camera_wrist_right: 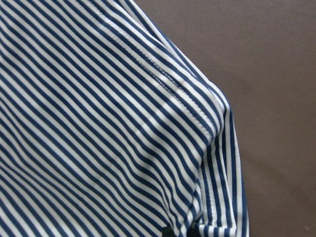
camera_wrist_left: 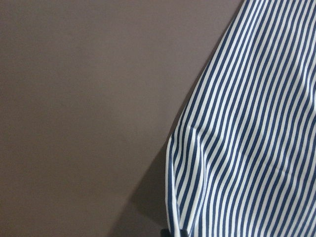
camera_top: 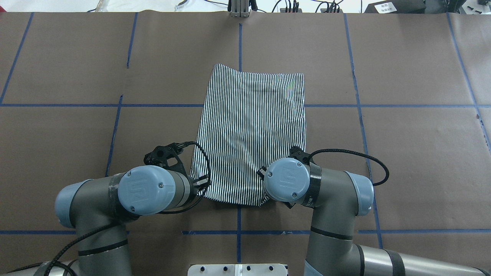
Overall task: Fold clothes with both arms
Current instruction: 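Grasp the near edge of the shirt with both grippers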
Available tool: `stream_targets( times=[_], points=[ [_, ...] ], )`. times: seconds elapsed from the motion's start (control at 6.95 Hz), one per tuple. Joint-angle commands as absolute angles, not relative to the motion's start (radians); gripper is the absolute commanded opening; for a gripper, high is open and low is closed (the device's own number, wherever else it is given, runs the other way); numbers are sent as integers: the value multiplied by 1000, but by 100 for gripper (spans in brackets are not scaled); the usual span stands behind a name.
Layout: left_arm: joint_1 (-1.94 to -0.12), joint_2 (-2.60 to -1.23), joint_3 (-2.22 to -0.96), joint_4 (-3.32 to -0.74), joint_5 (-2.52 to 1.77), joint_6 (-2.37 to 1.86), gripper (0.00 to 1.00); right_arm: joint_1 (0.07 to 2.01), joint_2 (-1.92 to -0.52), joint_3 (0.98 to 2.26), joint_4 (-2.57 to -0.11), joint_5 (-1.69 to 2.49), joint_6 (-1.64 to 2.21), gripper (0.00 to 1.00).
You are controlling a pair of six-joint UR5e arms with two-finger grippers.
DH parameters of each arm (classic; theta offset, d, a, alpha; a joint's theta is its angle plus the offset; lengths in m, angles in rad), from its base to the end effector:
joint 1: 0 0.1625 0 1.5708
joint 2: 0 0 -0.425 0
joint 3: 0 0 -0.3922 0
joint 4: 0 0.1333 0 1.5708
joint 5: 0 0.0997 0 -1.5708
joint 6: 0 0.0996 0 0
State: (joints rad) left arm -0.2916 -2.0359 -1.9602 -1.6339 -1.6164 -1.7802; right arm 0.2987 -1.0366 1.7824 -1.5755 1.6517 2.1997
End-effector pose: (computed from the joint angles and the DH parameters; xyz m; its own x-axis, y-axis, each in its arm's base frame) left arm 0.5259 -0.2923 0.2278 0.5169 -0.3719 -0.7710 0.3680 0.9098 -0.1922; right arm -0.5796 -0.3095 0.2681 0.4283 0.7454 0.5109 -0.6098 0.6556 -0.4453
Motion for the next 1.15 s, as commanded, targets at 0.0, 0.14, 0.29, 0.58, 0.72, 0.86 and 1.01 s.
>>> stream_targets(
  times=[0.0,0.14,0.29,0.58,0.72,0.86,1.01],
  points=[
    [-225,-2031,-2063,-1628,-1612,-1839,0,292,-1083,1871,-1572,1654,2192,0],
    [-174,-2031,-2069,-1628,-1608,-1886,0,267,-1116,1937,-1568,1654,2175,0],
    [-126,-2029,-2095,-1626,-1606,-1916,0,247,-1140,2000,-1566,1654,2139,0],
    [-110,-2023,-2187,-1533,-1609,-1928,0,229,-1155,2020,-1563,1655,2080,0],
    [-129,-2025,-2227,-1476,-1612,-1927,0,233,-1149,2005,-1563,1645,2028,0],
    [-187,-2031,-2232,-1470,-1617,-1928,0,268,-1137,2006,-1562,1640,1990,0],
    [-246,-2033,-2227,-1470,-1617,-1931,0,332,-1115,2006,-1524,1650,1976,0]
  ],
)
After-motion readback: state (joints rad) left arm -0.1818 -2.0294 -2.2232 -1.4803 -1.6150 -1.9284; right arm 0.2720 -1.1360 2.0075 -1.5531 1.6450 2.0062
